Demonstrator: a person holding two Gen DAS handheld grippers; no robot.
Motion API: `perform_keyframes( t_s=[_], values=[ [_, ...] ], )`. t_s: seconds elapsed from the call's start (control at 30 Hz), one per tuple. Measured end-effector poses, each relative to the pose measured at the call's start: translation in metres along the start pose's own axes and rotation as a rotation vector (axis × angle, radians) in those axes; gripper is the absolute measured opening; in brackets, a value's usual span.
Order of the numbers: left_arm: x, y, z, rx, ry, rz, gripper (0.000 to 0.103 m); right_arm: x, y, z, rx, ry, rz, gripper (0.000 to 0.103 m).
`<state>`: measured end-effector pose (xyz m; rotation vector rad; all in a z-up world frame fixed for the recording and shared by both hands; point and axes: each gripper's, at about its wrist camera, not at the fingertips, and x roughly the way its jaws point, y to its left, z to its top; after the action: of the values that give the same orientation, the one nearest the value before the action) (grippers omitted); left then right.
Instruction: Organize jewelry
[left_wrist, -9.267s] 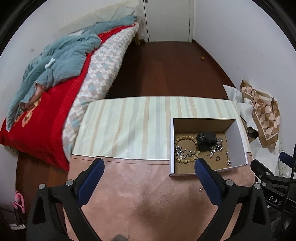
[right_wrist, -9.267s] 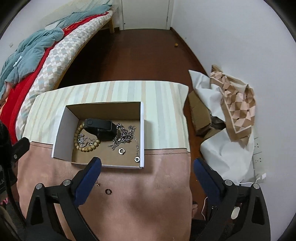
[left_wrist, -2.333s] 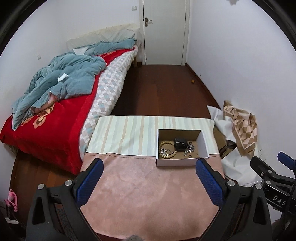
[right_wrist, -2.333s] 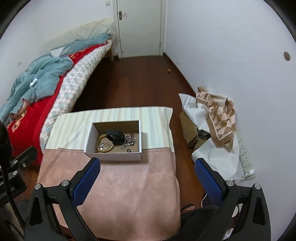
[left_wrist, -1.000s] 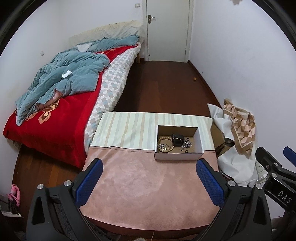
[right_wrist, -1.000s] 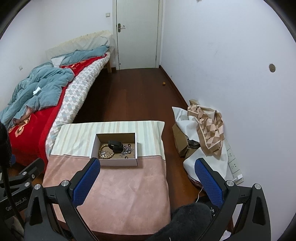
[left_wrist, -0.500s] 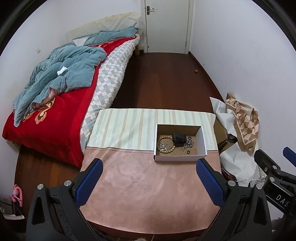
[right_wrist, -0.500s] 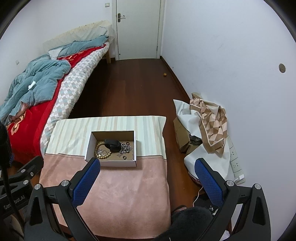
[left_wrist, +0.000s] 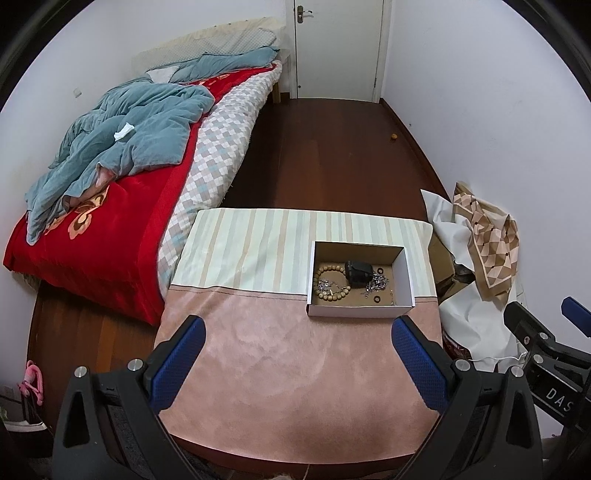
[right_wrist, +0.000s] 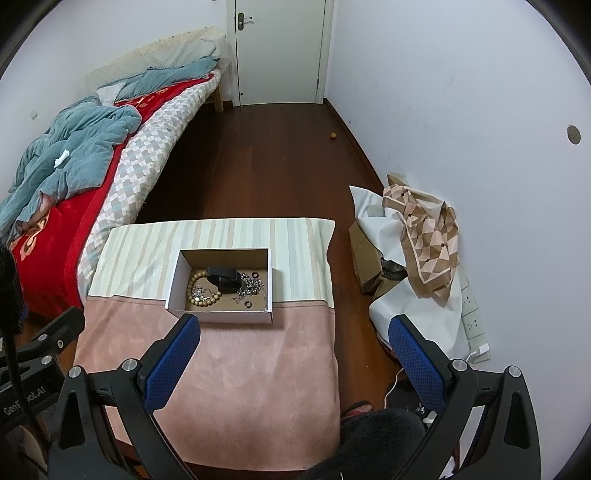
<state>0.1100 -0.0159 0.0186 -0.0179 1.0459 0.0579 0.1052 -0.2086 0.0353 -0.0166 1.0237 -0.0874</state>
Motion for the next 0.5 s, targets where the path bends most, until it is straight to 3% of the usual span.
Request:
perform_keyframes(
  t_s=[0.5],
  values=[
    [-0.0012,0.0025,0.0015,-0.007,-0.005,0.011,0.103,0.0001,0.0006,-0.0001,-0.006,0.004,0.005,0.103]
  ],
)
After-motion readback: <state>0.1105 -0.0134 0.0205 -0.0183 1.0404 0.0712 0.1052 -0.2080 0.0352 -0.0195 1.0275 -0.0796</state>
